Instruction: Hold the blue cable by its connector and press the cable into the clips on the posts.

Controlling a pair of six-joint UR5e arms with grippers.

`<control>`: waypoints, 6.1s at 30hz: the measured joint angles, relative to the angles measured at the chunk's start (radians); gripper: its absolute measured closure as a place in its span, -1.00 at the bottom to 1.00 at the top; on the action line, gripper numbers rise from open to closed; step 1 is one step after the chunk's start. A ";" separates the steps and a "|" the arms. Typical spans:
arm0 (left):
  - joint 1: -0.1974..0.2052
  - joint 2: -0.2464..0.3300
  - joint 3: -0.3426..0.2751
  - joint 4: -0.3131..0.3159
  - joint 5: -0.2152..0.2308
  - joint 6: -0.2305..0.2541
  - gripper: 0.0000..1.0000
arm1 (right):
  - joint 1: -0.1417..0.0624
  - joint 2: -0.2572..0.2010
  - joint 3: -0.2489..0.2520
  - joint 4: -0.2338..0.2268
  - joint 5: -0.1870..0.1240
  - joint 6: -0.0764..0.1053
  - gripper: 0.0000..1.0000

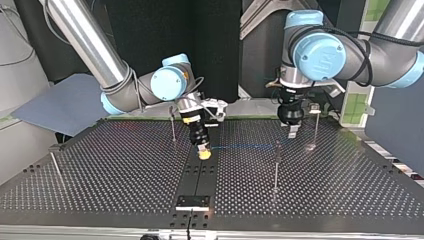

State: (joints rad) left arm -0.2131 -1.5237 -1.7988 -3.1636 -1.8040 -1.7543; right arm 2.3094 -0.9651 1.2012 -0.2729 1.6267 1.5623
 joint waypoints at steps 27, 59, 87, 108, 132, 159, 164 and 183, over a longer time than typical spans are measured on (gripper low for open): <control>-0.019 0.000 0.000 0.075 0.028 0.048 -1.00 | 0.001 0.010 0.000 0.000 0.005 0.003 1.00; -0.120 -0.070 0.001 0.210 -0.037 0.123 -1.00 | -0.024 0.011 -0.001 0.002 0.016 0.007 1.00; -0.174 -0.191 0.079 0.286 -0.161 0.157 -1.00 | -0.024 0.011 -0.001 0.000 0.013 0.007 1.00; -0.187 -0.255 0.157 0.300 -0.220 0.162 -1.00 | -0.026 0.012 -0.001 0.000 0.013 0.007 1.00; -0.188 -0.259 0.204 0.336 -0.277 0.221 -0.52 | -0.027 0.018 -0.001 0.000 0.013 0.006 1.00; -0.228 -0.282 0.204 0.396 -0.278 0.183 1.00 | -0.037 0.037 -0.002 0.008 0.019 0.022 1.00; -0.247 -0.322 0.203 0.371 -0.277 0.149 1.00 | -0.045 0.035 -0.001 0.040 0.024 0.030 1.00; -0.314 -0.378 0.131 0.414 -0.283 0.074 1.00 | -0.087 -0.031 0.134 0.095 0.092 0.043 1.00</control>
State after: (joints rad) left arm -0.5267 -1.9018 -1.6677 -2.7500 -2.0871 -1.6805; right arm 2.2220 -0.9960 1.3351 -0.1777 1.7183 1.6056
